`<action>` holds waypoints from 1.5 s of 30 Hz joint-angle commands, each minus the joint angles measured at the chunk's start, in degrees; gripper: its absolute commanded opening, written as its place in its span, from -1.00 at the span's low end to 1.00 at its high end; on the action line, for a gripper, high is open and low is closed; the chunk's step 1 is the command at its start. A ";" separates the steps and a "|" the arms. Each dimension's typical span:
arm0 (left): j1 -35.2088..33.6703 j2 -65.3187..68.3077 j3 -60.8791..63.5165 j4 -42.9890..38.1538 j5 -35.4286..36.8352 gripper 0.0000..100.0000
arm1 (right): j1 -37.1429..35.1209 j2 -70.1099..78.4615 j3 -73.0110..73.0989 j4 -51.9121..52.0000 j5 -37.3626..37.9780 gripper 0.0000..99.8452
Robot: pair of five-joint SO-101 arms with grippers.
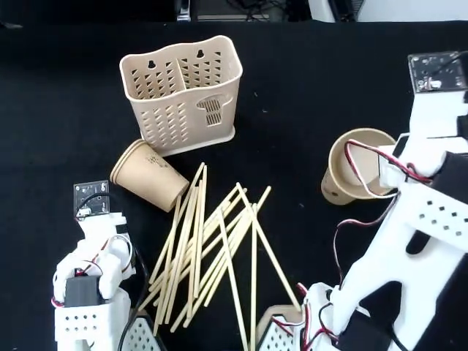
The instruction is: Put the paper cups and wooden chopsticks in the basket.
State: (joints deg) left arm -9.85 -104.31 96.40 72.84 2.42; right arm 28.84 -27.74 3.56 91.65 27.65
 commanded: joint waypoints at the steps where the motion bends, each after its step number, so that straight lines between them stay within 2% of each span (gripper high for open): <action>1: -0.22 -0.18 0.84 0.35 0.00 -0.94 | 0.79 0.48 4.18 -4.66 -0.44 -0.98; 9: -0.22 -0.18 0.84 0.35 0.00 -0.94 | 0.79 0.13 7.52 -6.51 -0.26 -0.96; 11: -0.22 -0.18 0.84 0.35 0.00 -0.94 | 0.79 0.13 7.60 -6.24 -0.35 -0.87; 14: -0.22 -0.18 0.84 0.35 0.00 -0.94 | 0.79 0.13 7.60 -6.24 -0.35 -0.64; 16: -0.22 -0.18 0.84 0.35 0.00 -0.94 | 0.62 0.13 7.08 -6.51 -0.09 -0.57; 22: -0.22 -0.18 0.84 0.35 0.00 -0.94 | 0.53 0.04 0.92 -6.15 -0.44 -0.67; 26: -0.22 -0.18 0.84 0.35 0.00 -0.94 | 0.62 0.13 -0.40 -6.77 -0.44 -0.99; 27: -0.22 -0.18 0.84 0.35 0.00 -0.94 | 0.62 0.31 -0.13 -6.68 -0.44 -0.94; 29: -0.22 -0.18 0.84 0.35 0.00 -0.94 | 0.35 0.48 1.89 -7.91 -0.44 -0.98; 37: -0.13 -0.18 0.84 0.35 0.00 -0.94 | -1.23 -1.98 18.68 -19.87 0.00 -0.98; 41: -0.22 -0.18 0.84 0.35 0.00 -0.94 | -5.36 -13.14 26.42 -22.51 -0.35 -0.98; 45: -0.22 -0.18 0.84 0.35 0.00 -0.94 | -13.19 -26.51 30.20 -19.08 -2.11 -0.98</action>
State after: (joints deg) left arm -9.85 -104.31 96.40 72.84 2.42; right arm 20.84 -44.62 33.10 70.99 27.65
